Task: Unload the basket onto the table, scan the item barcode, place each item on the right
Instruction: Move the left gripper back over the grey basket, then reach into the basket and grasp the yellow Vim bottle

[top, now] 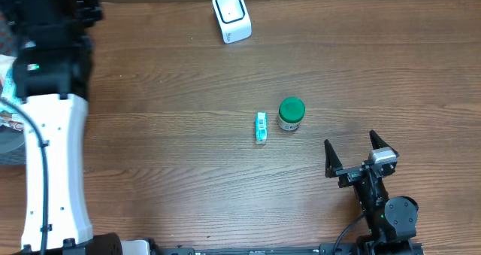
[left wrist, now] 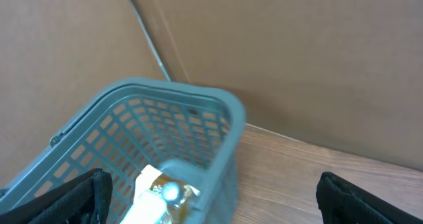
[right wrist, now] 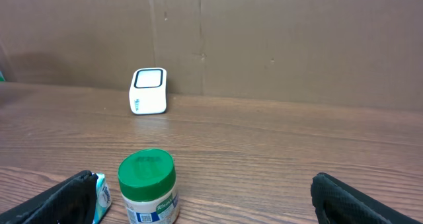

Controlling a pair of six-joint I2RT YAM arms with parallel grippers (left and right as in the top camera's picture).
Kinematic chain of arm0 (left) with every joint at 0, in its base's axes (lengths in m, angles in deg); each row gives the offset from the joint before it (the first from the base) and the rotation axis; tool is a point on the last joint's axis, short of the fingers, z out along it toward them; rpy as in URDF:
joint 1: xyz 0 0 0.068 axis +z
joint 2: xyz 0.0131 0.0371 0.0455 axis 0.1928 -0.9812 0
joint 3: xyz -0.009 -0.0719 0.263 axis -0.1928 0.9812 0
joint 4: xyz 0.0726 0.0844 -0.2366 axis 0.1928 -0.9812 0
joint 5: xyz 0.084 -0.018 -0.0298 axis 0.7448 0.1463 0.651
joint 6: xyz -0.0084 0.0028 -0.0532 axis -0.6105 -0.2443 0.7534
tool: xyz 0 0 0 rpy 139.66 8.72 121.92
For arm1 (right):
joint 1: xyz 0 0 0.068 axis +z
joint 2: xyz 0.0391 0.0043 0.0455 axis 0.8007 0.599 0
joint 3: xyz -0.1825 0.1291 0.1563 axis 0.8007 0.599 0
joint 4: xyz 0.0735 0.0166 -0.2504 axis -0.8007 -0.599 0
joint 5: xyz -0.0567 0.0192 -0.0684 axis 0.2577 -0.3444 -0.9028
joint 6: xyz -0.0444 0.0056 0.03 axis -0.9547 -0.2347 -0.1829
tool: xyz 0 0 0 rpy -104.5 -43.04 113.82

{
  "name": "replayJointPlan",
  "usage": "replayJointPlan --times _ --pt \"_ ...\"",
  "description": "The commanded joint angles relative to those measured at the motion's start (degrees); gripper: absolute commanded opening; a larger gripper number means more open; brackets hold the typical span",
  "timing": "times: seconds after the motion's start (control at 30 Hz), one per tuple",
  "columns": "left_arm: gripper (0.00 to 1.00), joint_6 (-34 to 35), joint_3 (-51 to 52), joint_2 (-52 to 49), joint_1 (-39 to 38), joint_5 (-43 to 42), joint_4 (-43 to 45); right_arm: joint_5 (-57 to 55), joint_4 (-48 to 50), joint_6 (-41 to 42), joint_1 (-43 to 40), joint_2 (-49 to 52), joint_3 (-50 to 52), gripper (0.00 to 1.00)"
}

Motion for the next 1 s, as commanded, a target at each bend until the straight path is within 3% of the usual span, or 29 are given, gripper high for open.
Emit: replayJointPlan --times 0.0,0.23,0.5,0.73,0.97 --pt "1.0 3.13 -5.25 1.18 8.24 -15.98 -1.53 -0.48 0.22 -0.26 -0.2 -0.42 0.61 1.0" --pt "1.0 4.94 -8.79 -3.91 21.11 -29.4 -3.32 -0.48 0.24 -0.26 -0.2 -0.42 0.61 1.0" --pt "0.99 7.93 -11.15 -15.28 26.64 -43.21 -8.87 -0.48 0.22 -0.26 -0.2 -0.42 0.61 1.0" --pt "0.99 4.39 -29.14 -31.61 27.63 -45.31 -22.05 -0.48 0.24 -0.26 -0.2 -0.42 0.61 1.0" --pt "0.99 -1.33 -29.18 -33.48 27.63 -38.97 -24.28 -0.48 0.24 -0.26 -0.2 -0.42 0.61 1.0"
